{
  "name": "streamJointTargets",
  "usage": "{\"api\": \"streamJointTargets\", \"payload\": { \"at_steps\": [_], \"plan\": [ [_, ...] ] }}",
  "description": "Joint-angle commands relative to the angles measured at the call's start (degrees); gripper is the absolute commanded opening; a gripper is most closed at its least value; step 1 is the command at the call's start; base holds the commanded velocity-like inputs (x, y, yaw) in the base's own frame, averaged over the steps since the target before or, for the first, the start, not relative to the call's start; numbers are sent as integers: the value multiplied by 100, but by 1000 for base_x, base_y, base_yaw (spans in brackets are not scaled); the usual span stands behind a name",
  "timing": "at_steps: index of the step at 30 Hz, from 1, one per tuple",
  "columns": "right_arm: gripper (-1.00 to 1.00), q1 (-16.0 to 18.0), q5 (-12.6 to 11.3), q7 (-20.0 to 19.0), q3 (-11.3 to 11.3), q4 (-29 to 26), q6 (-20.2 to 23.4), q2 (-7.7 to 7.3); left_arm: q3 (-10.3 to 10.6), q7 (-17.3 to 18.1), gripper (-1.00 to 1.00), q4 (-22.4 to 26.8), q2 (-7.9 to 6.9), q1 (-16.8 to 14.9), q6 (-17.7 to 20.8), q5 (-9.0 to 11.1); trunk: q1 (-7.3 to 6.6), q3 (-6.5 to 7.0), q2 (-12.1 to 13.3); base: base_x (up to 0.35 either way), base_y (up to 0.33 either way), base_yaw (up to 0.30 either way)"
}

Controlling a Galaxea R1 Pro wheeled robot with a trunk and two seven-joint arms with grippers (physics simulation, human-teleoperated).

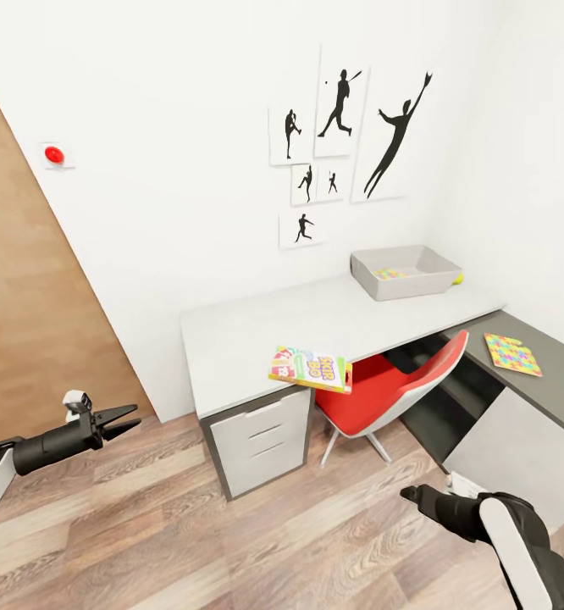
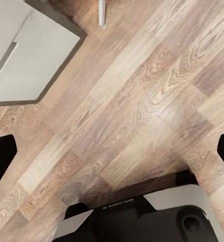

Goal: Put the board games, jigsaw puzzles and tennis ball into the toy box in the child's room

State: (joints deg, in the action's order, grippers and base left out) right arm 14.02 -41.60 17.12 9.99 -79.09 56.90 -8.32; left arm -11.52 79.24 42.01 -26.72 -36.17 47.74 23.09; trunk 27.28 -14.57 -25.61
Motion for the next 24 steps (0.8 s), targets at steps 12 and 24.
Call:
{"api": "streamJointTargets", "payload": {
  "at_steps": [12,24],
  "plan": [
    [100,5,-149,-674,-793,-1211,310,-54,1,-3,100,0,16,-4,60,9,3,-10,-10,0,0,0],
    [100,-113,-158,-4907,-242,-1239,310,-838,-8,-855,100,-12,568,-4,59,23,3,-10,-10,0,0,0]
  ]
}}
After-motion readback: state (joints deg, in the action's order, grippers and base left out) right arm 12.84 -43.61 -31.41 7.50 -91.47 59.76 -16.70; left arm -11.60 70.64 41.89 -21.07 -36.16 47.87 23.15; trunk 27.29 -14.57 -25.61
